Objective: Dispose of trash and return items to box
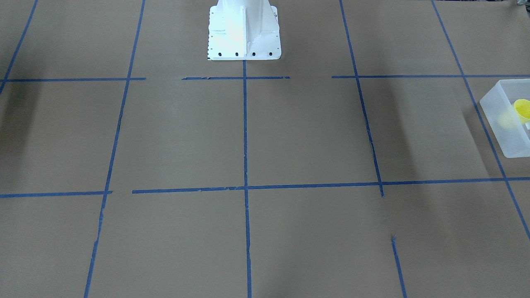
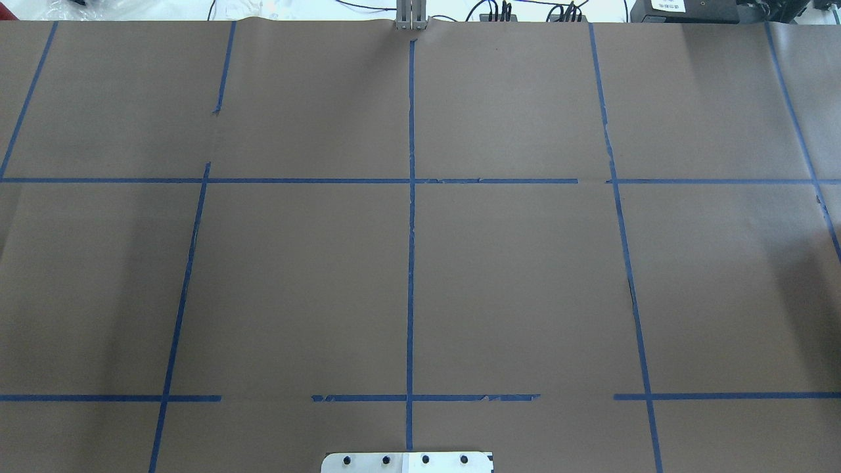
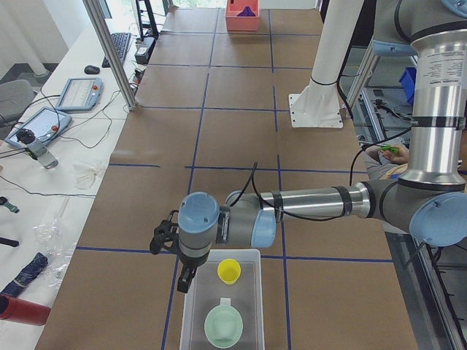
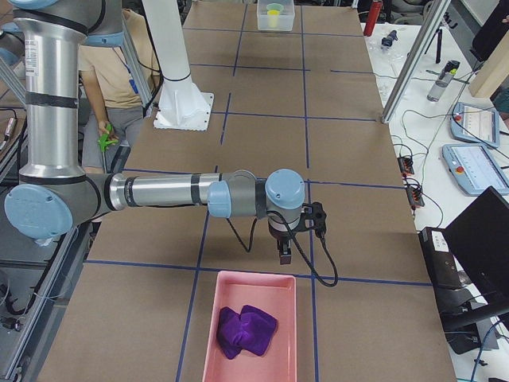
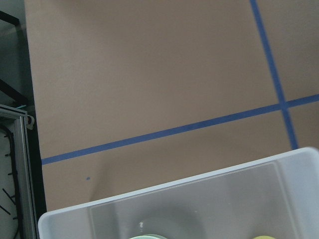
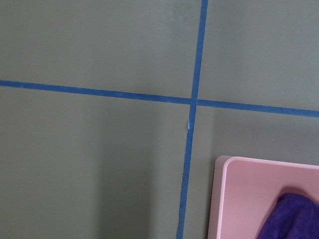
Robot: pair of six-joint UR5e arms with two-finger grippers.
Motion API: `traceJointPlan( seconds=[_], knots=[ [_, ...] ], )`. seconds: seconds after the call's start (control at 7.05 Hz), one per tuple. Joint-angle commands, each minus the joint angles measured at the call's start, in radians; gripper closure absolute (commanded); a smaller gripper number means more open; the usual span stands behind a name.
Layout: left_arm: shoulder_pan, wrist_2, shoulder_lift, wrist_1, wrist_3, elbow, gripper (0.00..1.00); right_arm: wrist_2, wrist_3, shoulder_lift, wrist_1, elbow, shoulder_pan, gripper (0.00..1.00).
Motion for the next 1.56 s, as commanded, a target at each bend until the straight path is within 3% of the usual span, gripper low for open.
traceJointPlan(
  seconds=[0.0, 0.28, 0.71, 1.42],
  knots=[
    [0.009, -0.06, 0.013, 0.112, -0.013, -0.104, 0.0, 0.001, -0.004, 0.003, -0.095, 0.062, 0.019, 0.0],
    [0.101, -0.123, 0.018, 0.111, -0.141, -0.161, 0.0, 0.002, -0.004, -0.017, -0.111, 0.081, -0.012, 0.0],
    [0.106, -0.122, 0.05, 0.103, -0.132, -0.163, 0.0, 0.002, -0.002, -0.017, -0.103, 0.085, -0.077, 0.0],
    [0.115, -0.115, 0.104, 0.098, -0.129, -0.154, 0.0, 0.004, 0.007, -0.043, -0.098, 0.09, -0.089, 0.0]
  ],
)
